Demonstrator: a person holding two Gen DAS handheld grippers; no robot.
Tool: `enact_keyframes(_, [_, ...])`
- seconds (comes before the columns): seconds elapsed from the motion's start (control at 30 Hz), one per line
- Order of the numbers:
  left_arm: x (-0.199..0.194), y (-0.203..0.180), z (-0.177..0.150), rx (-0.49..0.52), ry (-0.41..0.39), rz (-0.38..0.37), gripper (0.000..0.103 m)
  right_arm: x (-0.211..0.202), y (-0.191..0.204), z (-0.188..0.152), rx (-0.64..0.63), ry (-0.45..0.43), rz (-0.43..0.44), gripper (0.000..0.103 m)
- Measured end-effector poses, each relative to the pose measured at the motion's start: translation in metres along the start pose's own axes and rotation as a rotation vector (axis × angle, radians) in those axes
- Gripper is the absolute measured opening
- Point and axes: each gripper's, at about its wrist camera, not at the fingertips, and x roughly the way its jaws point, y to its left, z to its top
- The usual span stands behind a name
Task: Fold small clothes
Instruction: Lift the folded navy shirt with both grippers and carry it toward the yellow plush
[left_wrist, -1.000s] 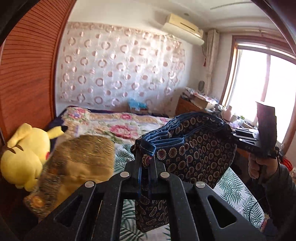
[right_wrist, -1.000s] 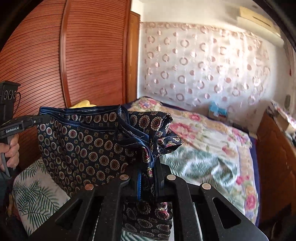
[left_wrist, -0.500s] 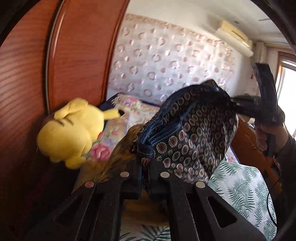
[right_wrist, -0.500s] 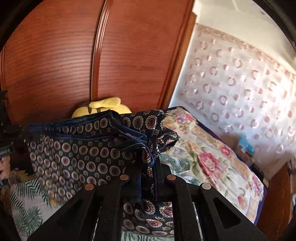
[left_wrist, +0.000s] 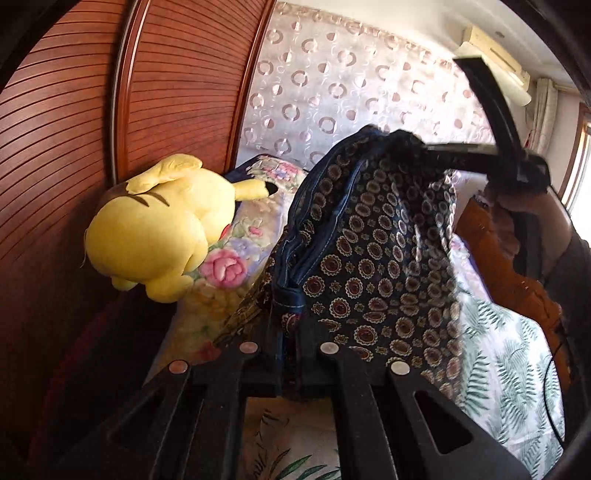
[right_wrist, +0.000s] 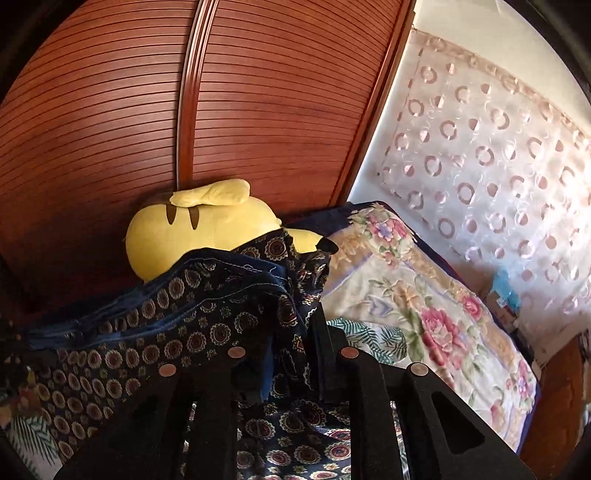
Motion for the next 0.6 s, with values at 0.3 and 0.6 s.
enact_keyframes(0.3, [-0.011,-0.008,0.000,0.035,-0.002,0.032,0.011,-0.015,0.008,-0.023,0.115,-0.025,0.013,0.045])
enact_keyframes(0.6, [-0.047,-0.029,0.000,0.144,-0.084,0.021,0.087,-0.061,0.014,-0.099,0.253,-0.046,0.088,0.045])
